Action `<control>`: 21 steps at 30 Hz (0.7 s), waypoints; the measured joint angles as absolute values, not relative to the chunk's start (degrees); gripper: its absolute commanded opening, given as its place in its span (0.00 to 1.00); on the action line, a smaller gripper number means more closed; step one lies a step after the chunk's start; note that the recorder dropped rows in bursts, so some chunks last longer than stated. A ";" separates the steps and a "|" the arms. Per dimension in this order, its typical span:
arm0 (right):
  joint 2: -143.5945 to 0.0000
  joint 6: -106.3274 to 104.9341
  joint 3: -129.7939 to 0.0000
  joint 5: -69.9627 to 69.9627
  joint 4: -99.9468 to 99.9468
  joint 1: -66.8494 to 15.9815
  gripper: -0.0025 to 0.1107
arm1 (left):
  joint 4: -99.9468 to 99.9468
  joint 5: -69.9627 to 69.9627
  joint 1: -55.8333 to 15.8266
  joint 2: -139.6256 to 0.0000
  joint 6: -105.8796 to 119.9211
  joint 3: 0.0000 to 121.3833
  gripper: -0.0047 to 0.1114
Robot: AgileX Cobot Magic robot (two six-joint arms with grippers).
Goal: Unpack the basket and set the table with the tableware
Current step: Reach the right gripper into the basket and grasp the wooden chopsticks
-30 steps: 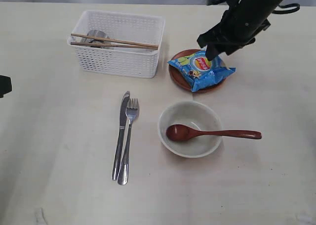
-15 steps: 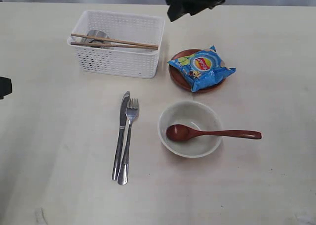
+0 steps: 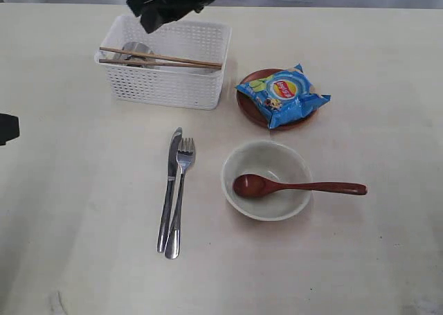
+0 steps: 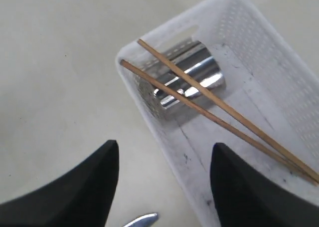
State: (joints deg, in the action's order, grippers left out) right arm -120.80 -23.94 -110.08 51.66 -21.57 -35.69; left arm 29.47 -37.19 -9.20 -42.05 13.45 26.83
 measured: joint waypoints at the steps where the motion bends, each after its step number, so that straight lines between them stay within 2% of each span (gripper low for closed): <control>1: -122.12 -23.94 -111.48 51.77 -21.57 -36.27 0.49 | 29.47 -37.19 -9.20 -42.05 13.45 26.83 0.04; 10: -132.46 -23.83 -119.33 53.00 -21.04 -36.99 0.49 | 29.94 -37.19 -9.20 -42.05 13.45 26.83 0.04; 21: -134.45 -29.84 -122.37 62.83 -20.82 -36.99 0.49 | 31.23 -36.83 -9.20 -42.05 14.07 26.83 0.04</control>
